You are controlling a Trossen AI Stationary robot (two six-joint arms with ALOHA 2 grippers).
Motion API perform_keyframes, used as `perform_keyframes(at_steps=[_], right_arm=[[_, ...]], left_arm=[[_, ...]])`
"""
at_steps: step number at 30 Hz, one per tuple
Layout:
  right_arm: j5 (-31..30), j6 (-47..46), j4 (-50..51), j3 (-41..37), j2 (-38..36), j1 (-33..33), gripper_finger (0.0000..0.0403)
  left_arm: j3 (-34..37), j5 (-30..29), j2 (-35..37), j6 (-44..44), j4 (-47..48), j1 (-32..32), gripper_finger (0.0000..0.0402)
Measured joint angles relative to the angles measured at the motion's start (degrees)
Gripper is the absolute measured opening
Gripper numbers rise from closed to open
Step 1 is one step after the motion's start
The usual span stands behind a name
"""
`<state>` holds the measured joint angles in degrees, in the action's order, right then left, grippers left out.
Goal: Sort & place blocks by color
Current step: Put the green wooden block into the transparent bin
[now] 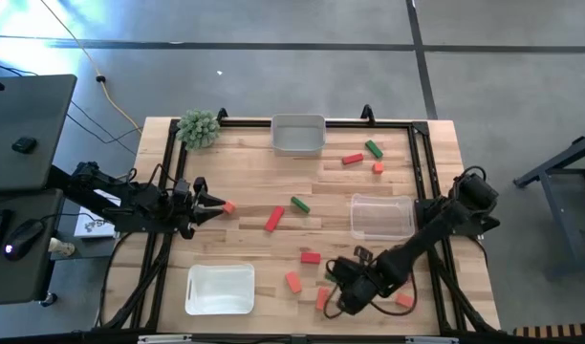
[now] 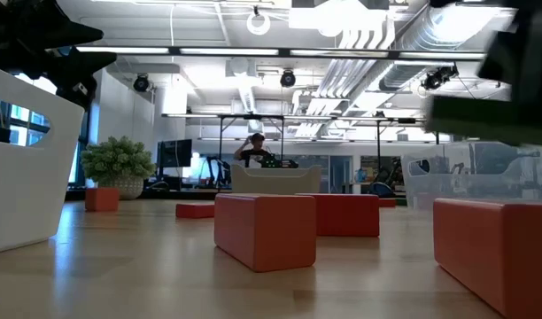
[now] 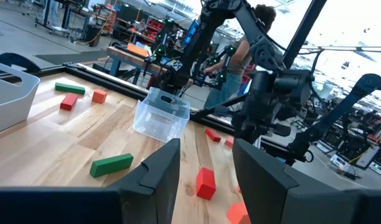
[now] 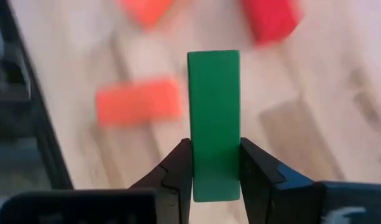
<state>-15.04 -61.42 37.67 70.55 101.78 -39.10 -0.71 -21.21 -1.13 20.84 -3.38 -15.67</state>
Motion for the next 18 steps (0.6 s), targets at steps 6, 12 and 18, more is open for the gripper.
perform_keyframes(at_steps=[6, 12, 18], right_arm=[[-5.23, 0.50, 3.57, 4.82, 0.00, 4.04, 0.0081], [-8.86, 2.78, 12.64, 10.67, -0.02, 7.57, 0.0081], [-13.11, 3.42, 23.64, 17.00, -0.08, 10.27, 0.0082]], left_arm=[[-0.01, -0.01, 0.00, 0.00, 0.00, -0.01, 0.0138], [0.00, 0.00, 0.00, 0.00, 0.00, -0.01, 0.0138], [0.00, -0.02, 0.00, 0.00, 0.00, 0.01, 0.0138]])
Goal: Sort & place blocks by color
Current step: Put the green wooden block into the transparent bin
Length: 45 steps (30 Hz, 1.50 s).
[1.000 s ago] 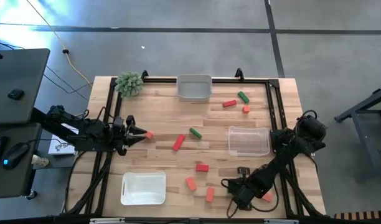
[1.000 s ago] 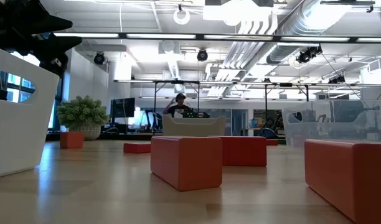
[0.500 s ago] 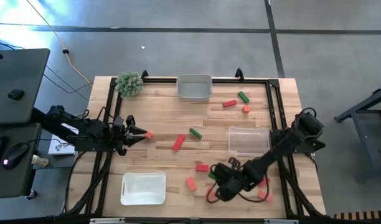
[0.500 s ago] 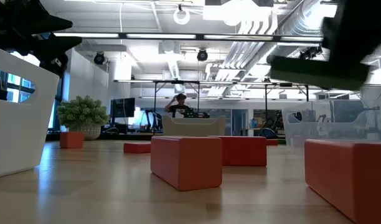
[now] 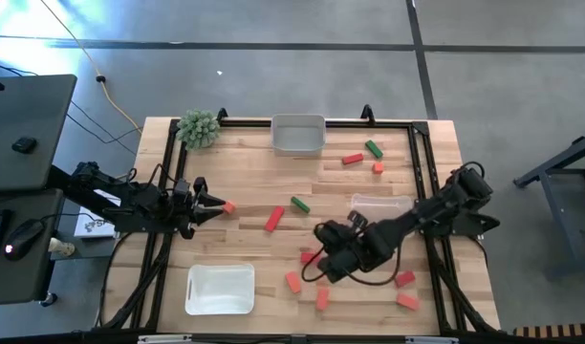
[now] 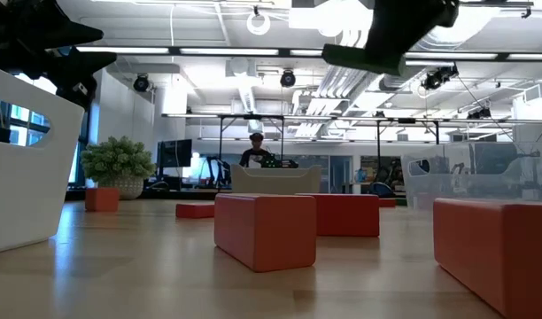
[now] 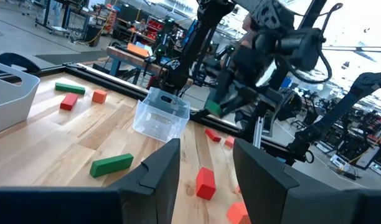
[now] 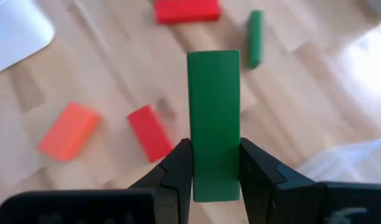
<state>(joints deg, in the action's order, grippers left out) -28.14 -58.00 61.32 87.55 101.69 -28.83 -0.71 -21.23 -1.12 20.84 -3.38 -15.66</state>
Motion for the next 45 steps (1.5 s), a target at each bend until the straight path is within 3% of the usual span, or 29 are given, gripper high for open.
perform_keyframes(at_steps=[12, 17, 22, 28, 37, 45], right_arm=[[-3.75, -0.88, 20.78, 6.29, -0.03, 4.85, 0.0083], [-3.28, -2.58, 28.90, 6.29, -0.03, 7.45, 0.0083], [-2.03, -3.41, 28.66, 5.77, 0.06, 10.36, 0.0083], [5.80, -5.62, 28.68, -0.68, 0.22, 13.80, 0.0083], [14.37, -6.05, 27.35, -12.82, 0.28, 13.43, 0.0083], [19.50, -3.00, 20.89, -18.73, 0.22, 12.93, 0.0083]], left_arm=[[-0.01, 0.00, 0.01, 0.34, 0.00, 0.00, 0.0138], [0.00, -0.54, 0.00, 5.76, -0.05, 0.00, 0.0138], [0.00, -1.06, 0.01, 7.52, -0.11, 0.00, 0.0138], [-0.01, -1.09, 0.00, 8.51, -0.12, 0.00, 0.0138], [0.00, -1.37, 0.00, 9.18, -0.15, 0.00, 0.0138], [-0.01, -3.56, 0.00, 9.20, -0.31, 0.00, 0.0138]])
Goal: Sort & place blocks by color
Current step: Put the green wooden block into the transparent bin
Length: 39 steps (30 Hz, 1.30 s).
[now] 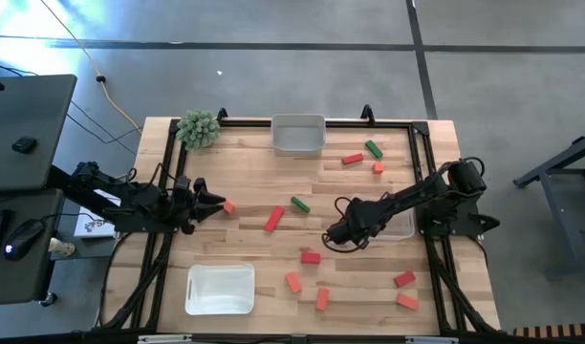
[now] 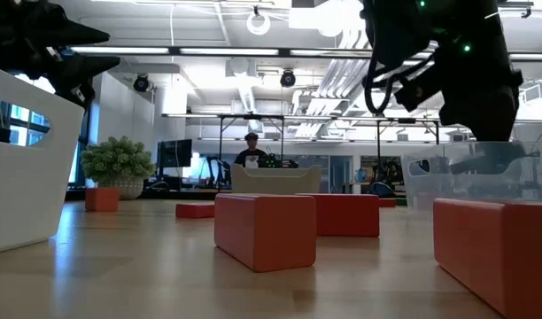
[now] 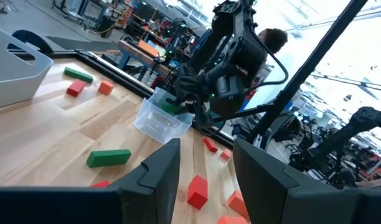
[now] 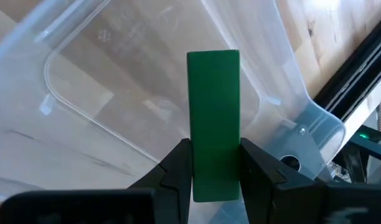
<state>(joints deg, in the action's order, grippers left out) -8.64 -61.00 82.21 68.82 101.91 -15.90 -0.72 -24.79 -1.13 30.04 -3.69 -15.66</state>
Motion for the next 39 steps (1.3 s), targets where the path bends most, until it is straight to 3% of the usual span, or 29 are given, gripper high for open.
perform_keyframes(at_steps=[10, 22, 29, 39], right_arm=[[-1.53, 2.28, -0.57, -0.33, -1.30, 1.35, 0.0080], [-9.42, 4.51, 0.34, -1.39, -11.68, 4.37, 0.0079], [-4.14, -0.12, -11.48, -15.11, -23.75, 4.60, 0.0080], [1.82, 0.08, -19.47, -23.03, -33.55, 4.28, 0.0080]], left_arm=[[0.00, -0.40, 0.01, 1.31, -0.01, 0.00, 0.0138], [0.01, -2.01, 0.00, 1.31, -0.03, 0.00, 0.0138], [0.00, -2.07, 0.00, 1.38, -0.08, 0.00, 0.0138], [0.01, -5.27, 0.00, 1.38, -0.46, 0.00, 0.0138]])
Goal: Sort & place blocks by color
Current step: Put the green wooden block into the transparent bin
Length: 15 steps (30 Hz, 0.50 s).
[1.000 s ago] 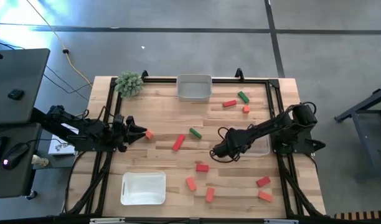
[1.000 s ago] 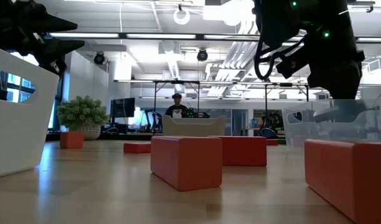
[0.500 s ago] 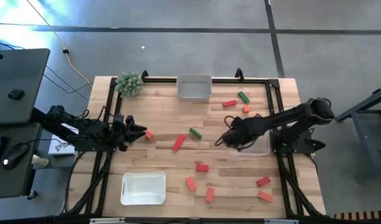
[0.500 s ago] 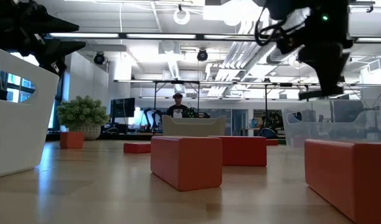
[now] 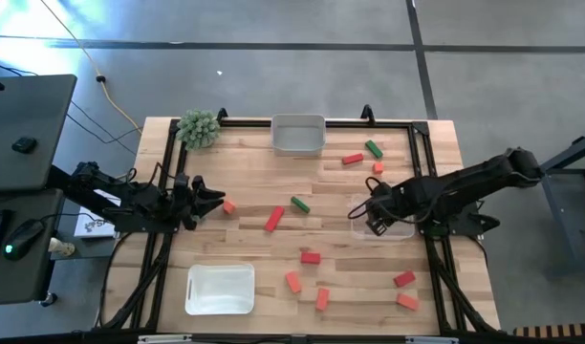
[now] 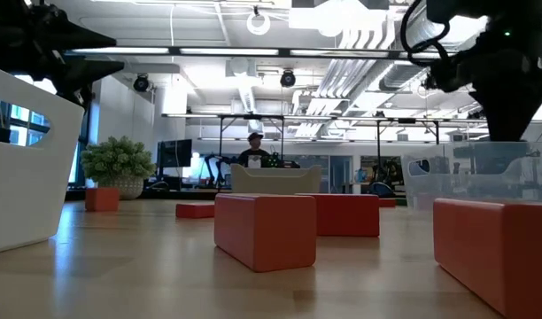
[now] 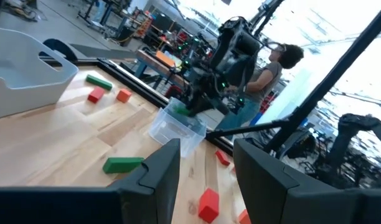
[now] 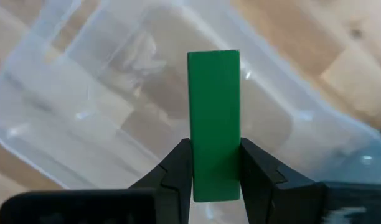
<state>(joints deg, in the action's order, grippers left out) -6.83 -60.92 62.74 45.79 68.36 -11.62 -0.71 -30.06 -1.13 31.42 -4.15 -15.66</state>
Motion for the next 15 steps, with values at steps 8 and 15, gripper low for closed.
perform_keyframes(at_steps=[8, 15], right_arm=[[4.30, 2.27, -5.86, -5.64, 0.00, 0.24, 0.0081], [7.73, 3.58, -6.39, -7.36, 0.02, 3.68, 0.0081]], left_arm=[[-0.02, -3.85, 0.00, -0.07, -0.08, 0.00, 0.0138], [0.00, -4.29, 0.00, -0.07, -0.08, 0.00, 0.0138]])
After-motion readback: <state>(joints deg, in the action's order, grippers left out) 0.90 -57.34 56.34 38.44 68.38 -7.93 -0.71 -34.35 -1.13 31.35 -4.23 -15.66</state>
